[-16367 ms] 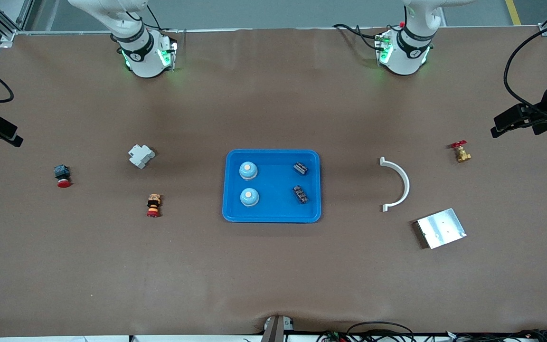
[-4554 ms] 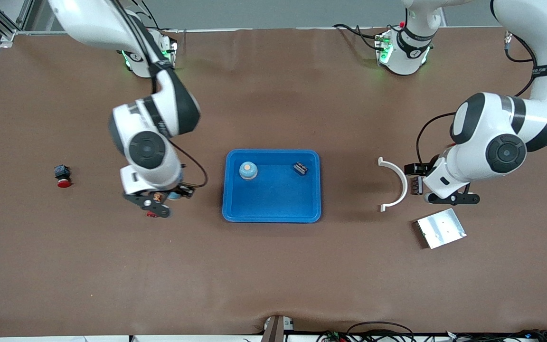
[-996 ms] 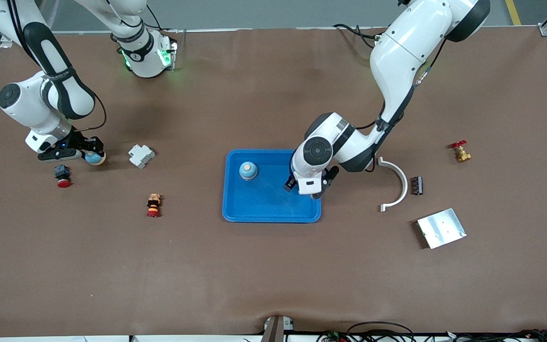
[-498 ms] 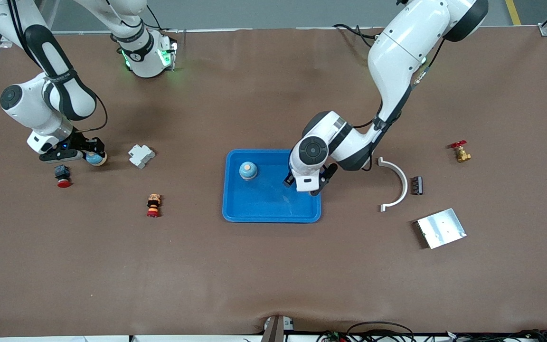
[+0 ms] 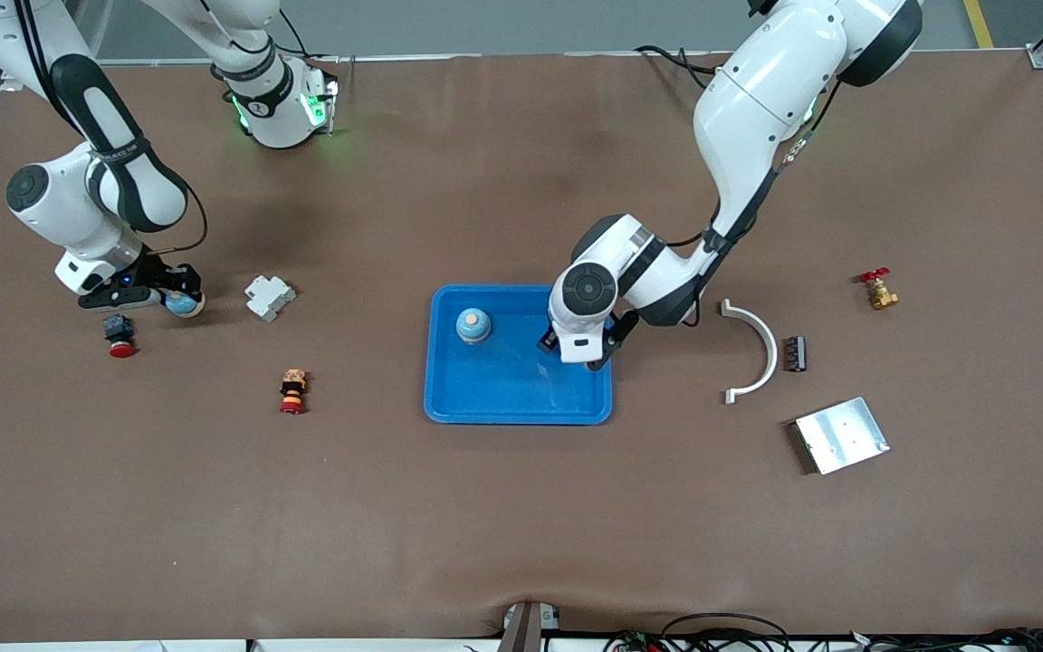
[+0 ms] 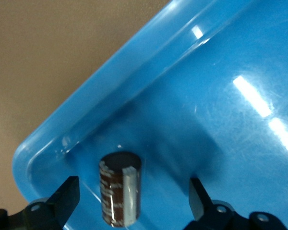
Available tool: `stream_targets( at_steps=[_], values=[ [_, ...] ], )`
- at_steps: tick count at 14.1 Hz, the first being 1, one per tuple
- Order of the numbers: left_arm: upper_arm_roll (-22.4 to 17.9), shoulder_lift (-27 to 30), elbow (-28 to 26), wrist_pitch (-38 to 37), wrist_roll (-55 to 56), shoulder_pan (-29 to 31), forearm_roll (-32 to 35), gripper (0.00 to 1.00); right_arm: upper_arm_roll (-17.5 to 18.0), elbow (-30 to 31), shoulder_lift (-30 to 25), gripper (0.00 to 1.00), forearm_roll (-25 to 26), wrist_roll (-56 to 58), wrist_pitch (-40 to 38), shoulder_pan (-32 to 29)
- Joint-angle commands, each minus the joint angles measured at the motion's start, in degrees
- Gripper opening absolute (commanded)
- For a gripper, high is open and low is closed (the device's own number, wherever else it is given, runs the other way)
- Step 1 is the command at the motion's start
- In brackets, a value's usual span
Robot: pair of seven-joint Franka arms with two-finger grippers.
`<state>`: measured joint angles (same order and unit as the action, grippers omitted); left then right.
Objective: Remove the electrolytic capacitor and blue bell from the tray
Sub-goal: 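Lift the second capacitor and carry it toward the white arc with the left gripper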
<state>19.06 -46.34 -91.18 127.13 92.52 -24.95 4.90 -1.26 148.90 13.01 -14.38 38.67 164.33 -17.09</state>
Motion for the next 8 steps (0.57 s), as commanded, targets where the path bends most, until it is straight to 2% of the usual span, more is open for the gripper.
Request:
stream_targets(
  at_steps=[1,2,3,5,7,8],
  values=[
    [-0.6,-0.8,0.6,0.2,1.6,-0.6,2.5,1.00,0.2,-0.7,1.3,0.52,-1.9,-0.5,1.3,0.4],
    [-0.6,-0.5,0.6,0.2,1.6,-0.6,2.5,1.00,0.1,-0.8,1.6,1.00,-1.9,-1.6,1.2,0.5],
    [-0.6,-0.3,0.6,0.2,1.1,-0.4,2.4,0.93,0.2,-0.8,1.5,1.00,-1.9,-1.8,1.2,0.4],
    [-0.6,-0.3,1.1,0.2,0.4,-0.2,2.6,0.55,0.4,-0.8,1.2,1.00,-1.9,-1.9,0.6,0.4],
    [-0.7,-0.3,2.2,0.2,0.5,-0.5,2.7,0.25,0.6,-0.8,-0.4,1.00,-2.0,-2.0,-0.1,0.5],
    [-0.7,-0.2,2.5,0.1,-0.8,-0.5,3.4,0.13,0.6,-1.1,-1.7,1.00,-1.9,-1.9,-1.8,0.5]
  ],
)
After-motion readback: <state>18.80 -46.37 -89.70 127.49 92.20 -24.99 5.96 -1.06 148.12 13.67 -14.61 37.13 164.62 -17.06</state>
